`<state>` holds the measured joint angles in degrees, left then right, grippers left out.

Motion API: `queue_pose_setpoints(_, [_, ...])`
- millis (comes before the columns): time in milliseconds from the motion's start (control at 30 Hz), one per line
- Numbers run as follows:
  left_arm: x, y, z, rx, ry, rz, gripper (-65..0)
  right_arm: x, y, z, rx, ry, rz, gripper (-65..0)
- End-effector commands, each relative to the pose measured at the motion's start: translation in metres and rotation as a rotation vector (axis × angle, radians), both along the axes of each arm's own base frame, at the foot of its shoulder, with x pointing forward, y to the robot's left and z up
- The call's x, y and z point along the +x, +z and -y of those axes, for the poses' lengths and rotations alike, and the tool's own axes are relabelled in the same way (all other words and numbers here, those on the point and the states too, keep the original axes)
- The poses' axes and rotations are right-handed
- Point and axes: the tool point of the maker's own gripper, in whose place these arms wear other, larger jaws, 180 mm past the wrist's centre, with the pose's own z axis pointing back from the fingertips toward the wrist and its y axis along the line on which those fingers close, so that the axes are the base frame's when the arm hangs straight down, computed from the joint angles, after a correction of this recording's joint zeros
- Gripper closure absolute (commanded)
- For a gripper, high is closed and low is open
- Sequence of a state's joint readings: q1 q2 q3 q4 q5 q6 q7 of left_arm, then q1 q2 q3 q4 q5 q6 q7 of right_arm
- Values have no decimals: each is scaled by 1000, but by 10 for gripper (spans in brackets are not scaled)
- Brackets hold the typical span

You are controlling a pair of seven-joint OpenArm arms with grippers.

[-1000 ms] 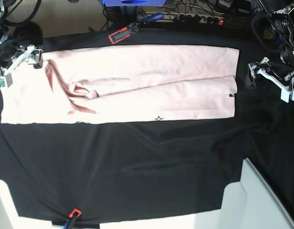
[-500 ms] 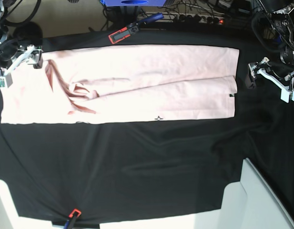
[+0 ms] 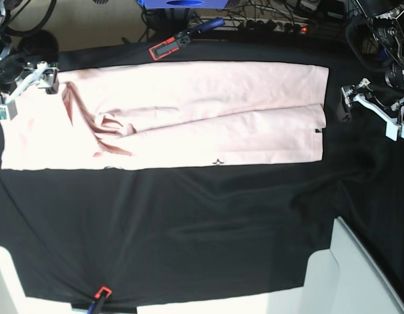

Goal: Fold the T-shirt properly

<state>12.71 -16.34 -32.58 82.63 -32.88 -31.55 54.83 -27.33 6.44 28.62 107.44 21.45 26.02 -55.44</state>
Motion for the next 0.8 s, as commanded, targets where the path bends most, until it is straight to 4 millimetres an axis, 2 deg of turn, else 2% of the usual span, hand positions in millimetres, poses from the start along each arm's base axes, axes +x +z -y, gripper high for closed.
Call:
queue_pose_setpoints(0, [9, 13, -7, 21, -4, 42, -630, 6, 9, 5, -15, 4, 33, -541])
queue_pose_setpoints(767, [10, 13, -7, 21, -4, 43, -630, 10, 10, 4, -13, 2, 43, -541])
